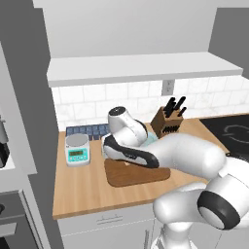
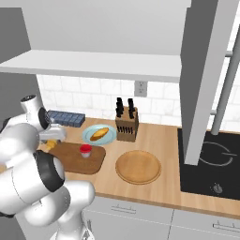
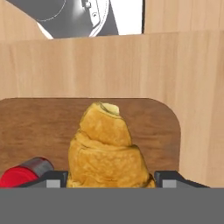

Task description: From the different types of pastries on the counter, select a croissant and place it on the cutting board. Then retrieve a jar of jam from the cabinet and place it alongside the croissant on the cutting board.

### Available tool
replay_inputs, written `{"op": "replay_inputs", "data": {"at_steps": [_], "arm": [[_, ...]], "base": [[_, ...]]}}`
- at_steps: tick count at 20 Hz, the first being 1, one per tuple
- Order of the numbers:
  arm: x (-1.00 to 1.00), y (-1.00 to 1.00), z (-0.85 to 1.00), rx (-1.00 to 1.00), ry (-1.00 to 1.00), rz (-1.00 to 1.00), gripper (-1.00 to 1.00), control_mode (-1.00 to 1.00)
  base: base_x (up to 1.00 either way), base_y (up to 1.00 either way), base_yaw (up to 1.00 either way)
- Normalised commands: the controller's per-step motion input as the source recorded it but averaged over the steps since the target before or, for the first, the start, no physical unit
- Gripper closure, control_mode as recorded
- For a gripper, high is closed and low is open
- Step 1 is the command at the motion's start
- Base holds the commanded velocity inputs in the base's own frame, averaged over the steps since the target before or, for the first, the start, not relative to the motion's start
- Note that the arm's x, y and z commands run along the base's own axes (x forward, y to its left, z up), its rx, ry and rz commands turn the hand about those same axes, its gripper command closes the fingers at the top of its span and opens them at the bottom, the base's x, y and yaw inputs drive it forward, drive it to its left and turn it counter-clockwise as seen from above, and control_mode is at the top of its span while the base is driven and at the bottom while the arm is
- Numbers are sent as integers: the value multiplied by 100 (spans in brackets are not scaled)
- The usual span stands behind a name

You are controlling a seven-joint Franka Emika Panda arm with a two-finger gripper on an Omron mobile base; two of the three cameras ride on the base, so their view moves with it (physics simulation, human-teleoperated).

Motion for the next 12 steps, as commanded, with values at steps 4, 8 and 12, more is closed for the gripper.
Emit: {"op": "replay_inputs", "data": {"at_steps": [4, 8, 12], "arm": [[12, 0, -28, 6, 3, 2, 100, -100], [3, -5, -46, 2, 0, 3, 100, -100], [9, -19, -54, 0, 0, 6, 100, -100]], "base": [[0, 0, 0], [0, 0, 0], [0, 0, 0]]}}
